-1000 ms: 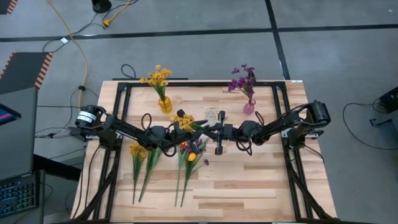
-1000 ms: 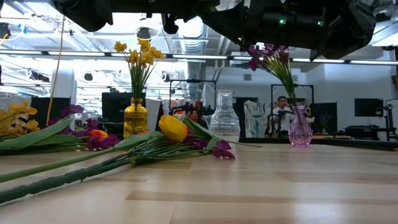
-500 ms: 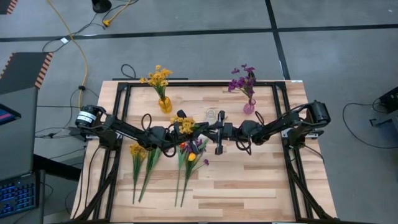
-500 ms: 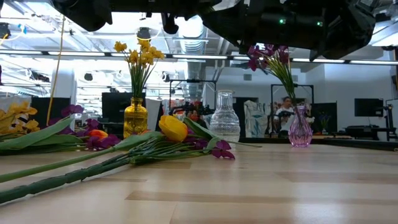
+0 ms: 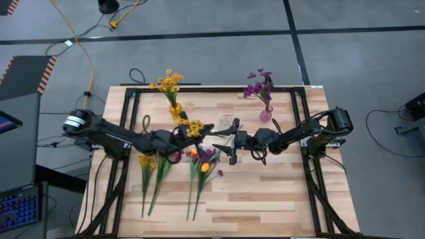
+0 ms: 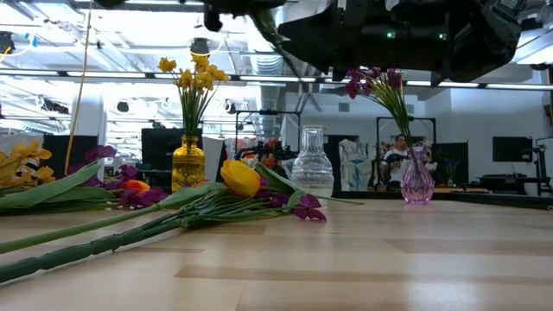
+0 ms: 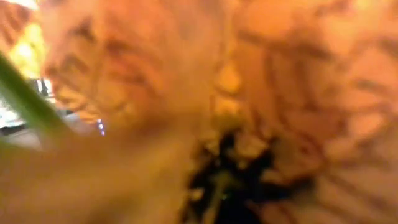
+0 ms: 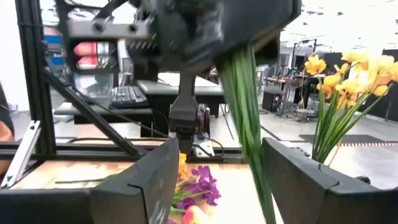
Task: Sort flowers into vase by color
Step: Put the yellow flowers into the yellow vase
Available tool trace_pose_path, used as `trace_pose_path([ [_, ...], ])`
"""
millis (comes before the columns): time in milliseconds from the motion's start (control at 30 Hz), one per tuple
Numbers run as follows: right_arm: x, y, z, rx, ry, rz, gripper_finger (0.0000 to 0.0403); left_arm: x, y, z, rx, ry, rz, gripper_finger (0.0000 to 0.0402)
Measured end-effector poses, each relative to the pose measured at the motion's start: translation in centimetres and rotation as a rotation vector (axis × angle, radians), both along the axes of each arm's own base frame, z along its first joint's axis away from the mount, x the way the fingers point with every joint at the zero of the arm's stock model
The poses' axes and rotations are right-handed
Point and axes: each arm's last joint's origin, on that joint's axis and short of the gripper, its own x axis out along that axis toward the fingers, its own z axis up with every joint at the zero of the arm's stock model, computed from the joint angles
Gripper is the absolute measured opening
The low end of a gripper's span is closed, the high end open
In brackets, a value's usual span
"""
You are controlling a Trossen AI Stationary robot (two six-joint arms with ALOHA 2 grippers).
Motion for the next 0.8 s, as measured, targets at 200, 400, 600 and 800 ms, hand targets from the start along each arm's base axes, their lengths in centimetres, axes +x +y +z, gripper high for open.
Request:
trace_pose_path([
  [200,0.0,0.0,-0.3,-0.002,0.031,0.001,0.0255,-3.4,0.7,2.8,0.011,0.061,0.052,0.0000],
  [400,0.0,0.0,-0.3,-0.002,0.030,0.000,0.0255,-6.3,1.5,4.4,0.036,0.129,0.175,0.0000],
  [600,0.1,-0.2,-0.4,-0.003,0.045,-0.005,0.0255,-7.9,2.1,4.7,0.051,0.186,0.316,0.0000],
  [800,0.1,-0.2,-0.6,-0.005,0.062,-0.005,0.0255,-8.6,2.4,4.9,0.070,0.221,0.451,0.0000],
])
